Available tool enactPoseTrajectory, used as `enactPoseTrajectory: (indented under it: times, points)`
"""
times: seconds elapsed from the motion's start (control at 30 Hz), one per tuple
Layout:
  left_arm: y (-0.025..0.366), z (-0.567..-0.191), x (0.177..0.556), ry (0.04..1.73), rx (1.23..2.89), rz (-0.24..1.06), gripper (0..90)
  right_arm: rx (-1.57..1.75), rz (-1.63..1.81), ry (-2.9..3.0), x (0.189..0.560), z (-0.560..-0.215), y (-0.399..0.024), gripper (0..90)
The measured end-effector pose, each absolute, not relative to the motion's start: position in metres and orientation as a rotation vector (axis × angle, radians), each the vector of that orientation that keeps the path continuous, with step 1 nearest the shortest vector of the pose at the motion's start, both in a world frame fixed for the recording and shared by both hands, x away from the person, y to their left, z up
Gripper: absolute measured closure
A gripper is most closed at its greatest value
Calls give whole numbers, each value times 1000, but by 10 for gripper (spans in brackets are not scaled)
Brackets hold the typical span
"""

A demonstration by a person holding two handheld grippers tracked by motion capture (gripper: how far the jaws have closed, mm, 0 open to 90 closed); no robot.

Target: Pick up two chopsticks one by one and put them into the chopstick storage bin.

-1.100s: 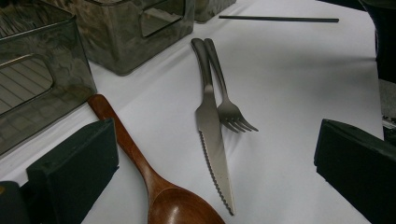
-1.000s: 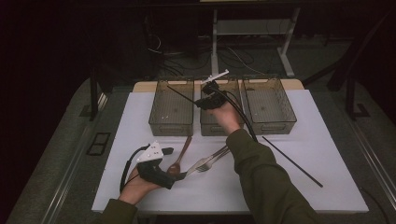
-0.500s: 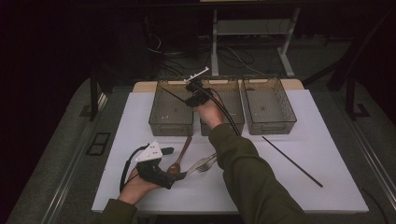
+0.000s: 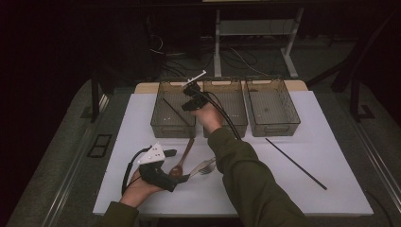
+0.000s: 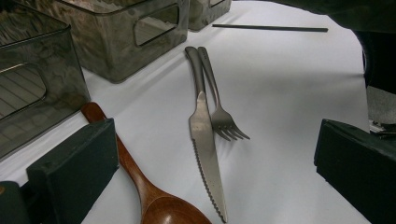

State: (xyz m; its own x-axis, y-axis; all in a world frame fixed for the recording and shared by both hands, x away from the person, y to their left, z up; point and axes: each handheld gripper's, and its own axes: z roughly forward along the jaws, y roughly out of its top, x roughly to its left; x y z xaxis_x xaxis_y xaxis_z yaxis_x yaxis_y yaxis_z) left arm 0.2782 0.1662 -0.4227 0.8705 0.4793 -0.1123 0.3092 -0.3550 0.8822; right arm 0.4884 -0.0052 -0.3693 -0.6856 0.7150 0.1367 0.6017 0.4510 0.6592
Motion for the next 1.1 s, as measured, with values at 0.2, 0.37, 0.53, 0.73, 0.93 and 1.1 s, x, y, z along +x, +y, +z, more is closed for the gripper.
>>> enactPoseTrajectory:
  times: [0.2, 0.37, 0.53, 0.73, 0.93, 1.1]
  points:
    - [167, -423, 278, 579, 1965, 199, 0, 1130, 1137, 2545, 483, -361, -18, 614]
    - [167, -422, 278, 582, 1967, 195, 0, 1084, 1237, 2518, 473, -353, -42, 415]
    - [167, -422, 279, 583, 1970, 192, 0, 1022, 1255, 2496, 464, -351, -59, 332]
    - [167, -423, 278, 592, 1978, 192, 0, 972, 1282, 2498, 450, -347, -84, 308]
    - [166, -424, 277, 591, 1976, 191, 0, 909, 1312, 2494, 432, -344, -107, 259]
    - [165, -424, 276, 592, 1977, 193, 0, 888, 1339, 2487, 421, -341, -121, 262]
